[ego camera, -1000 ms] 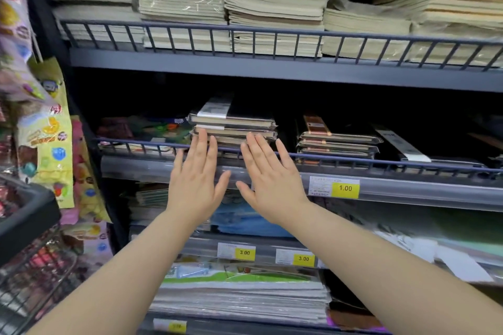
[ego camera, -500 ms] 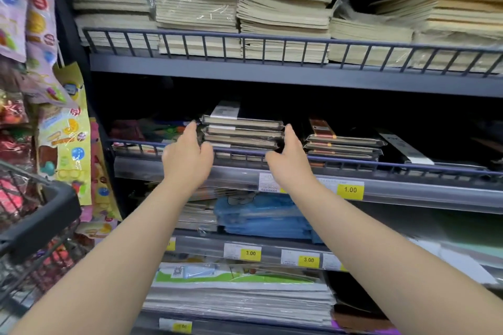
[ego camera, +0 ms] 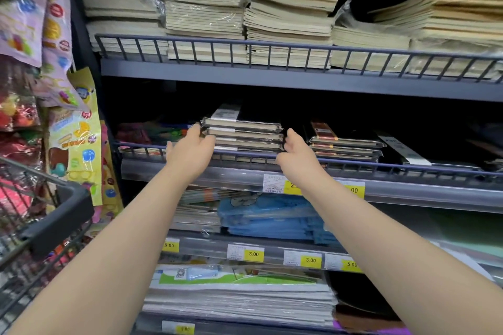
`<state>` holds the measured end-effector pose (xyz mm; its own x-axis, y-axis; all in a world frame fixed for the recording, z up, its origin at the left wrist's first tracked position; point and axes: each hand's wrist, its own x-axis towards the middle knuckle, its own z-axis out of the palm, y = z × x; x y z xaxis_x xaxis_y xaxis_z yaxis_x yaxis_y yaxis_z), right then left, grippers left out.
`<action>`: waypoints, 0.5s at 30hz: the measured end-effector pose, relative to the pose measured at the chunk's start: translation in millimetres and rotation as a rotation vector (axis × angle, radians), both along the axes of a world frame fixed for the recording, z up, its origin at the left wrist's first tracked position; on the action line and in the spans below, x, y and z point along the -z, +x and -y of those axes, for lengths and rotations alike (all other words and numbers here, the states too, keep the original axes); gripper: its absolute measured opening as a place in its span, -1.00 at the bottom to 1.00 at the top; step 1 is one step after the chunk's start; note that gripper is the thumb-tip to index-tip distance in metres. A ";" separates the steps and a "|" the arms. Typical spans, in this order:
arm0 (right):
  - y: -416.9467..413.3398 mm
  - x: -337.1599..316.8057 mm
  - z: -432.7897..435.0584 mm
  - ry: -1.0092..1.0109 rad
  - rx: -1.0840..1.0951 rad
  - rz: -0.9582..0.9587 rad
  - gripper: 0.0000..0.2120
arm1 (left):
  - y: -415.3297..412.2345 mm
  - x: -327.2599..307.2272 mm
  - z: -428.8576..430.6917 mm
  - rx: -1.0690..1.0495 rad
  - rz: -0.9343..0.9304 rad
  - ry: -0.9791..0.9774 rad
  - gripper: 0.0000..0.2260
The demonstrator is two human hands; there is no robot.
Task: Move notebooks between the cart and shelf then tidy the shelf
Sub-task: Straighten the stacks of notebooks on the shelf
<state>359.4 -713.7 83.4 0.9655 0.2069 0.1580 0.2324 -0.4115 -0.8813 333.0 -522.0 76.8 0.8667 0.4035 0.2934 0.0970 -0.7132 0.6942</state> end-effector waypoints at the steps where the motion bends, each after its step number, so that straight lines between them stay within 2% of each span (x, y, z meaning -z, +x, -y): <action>1: -0.9 0.4 1.9 0.002 0.012 -0.004 -0.33 | 1.4 0.0 -1.4 0.029 0.053 -0.064 -0.53; 4: -1.8 -0.8 4.4 0.069 -0.001 -0.064 -0.37 | 12.6 4.5 -5.5 0.067 0.193 -0.186 -0.49; 8: 4.5 -6.7 4.7 0.226 0.038 -0.119 -0.45 | 23.3 7.0 -7.8 -0.037 0.282 -0.209 -0.50; 12: 14.6 -0.2 0.0 0.242 0.161 0.024 -0.59 | 24.9 10.1 -4.0 -0.096 0.345 -0.166 -0.56; 15: 19.3 8.6 -7.3 0.239 0.275 0.090 -0.62 | 23.3 12.0 2.3 -0.112 0.379 -0.110 -0.67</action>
<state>378.7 -706.4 74.8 0.9601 -0.1108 0.2568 0.2224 -0.2543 -0.9412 356.3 -524.2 64.8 0.6541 0.5361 0.5336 -0.1075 -0.6324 0.7671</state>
